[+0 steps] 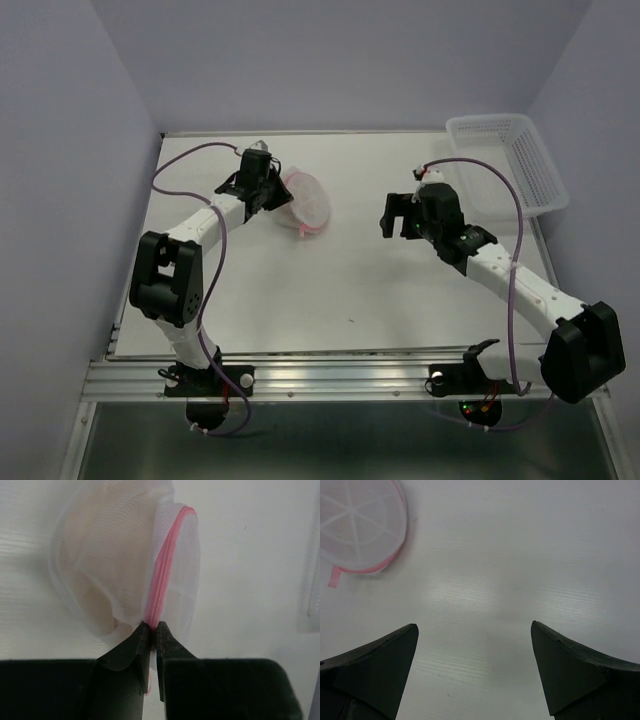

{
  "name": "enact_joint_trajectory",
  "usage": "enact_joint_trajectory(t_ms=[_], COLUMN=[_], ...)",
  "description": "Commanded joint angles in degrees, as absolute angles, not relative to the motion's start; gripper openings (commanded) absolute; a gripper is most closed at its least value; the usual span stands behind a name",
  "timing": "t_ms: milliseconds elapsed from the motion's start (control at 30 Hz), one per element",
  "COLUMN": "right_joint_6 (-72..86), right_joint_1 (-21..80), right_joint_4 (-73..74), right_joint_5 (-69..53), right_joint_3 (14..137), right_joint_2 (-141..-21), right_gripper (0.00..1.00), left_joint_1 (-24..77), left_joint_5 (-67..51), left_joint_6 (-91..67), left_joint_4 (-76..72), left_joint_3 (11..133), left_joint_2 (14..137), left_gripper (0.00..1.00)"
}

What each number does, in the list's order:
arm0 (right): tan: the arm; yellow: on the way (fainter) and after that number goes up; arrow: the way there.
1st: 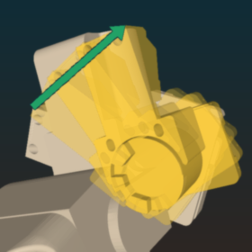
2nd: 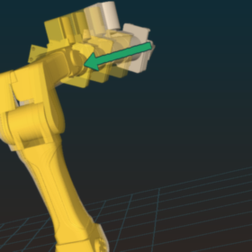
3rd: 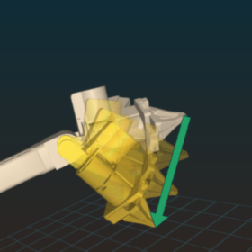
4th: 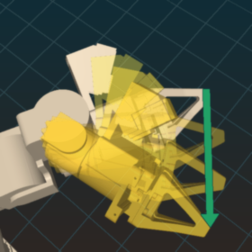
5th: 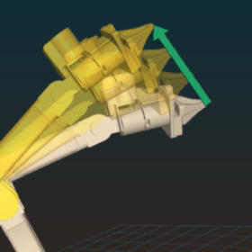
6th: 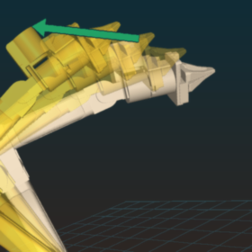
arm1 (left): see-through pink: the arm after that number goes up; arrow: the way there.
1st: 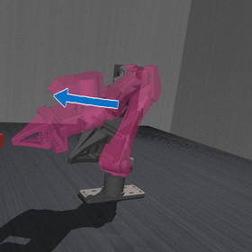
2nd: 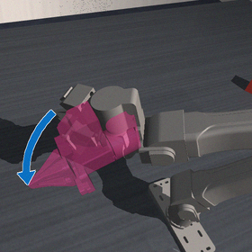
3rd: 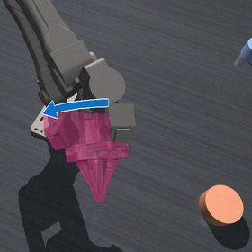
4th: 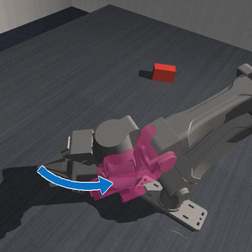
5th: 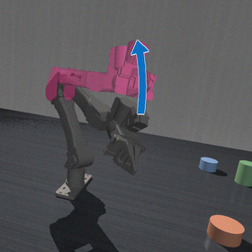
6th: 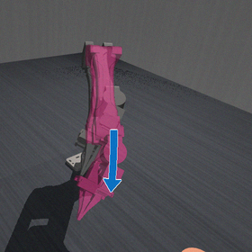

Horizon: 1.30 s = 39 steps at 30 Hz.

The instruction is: Unzip the laundry bag and remove the bra

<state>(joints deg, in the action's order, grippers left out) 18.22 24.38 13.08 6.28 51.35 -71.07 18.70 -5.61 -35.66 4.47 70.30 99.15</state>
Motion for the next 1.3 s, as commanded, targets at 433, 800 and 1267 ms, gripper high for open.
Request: enact_joint_trajectory(t_ms=[433, 800, 1267], right_joint_6=[17.92, 24.87, 28.91], right_joint_1=[45.70, 48.16, 50.45], right_joint_4=[0.62, 0.70, 0.62], right_joint_5=[18.09, 20.56, 23.90], right_joint_3=[57.29, 61.00, 63.63], right_joint_2=[-82.08, -89.47, -94.04], right_gripper=[0.80, 0.68, 0.57], left_joint_1=[25.40, 27.86, 29.36], left_joint_5=[-0.62, 2.20, 3.08], left_joint_6=[-52.73, -55.81, -60.47], left_joint_4=[7.56, 8.17, 8.53], left_joint_3=[65.22, 64.34, 61.52], left_joint_2=[87.27, 86.92, 84.64], left_gripper=[0.00, 0.00, 0.00])
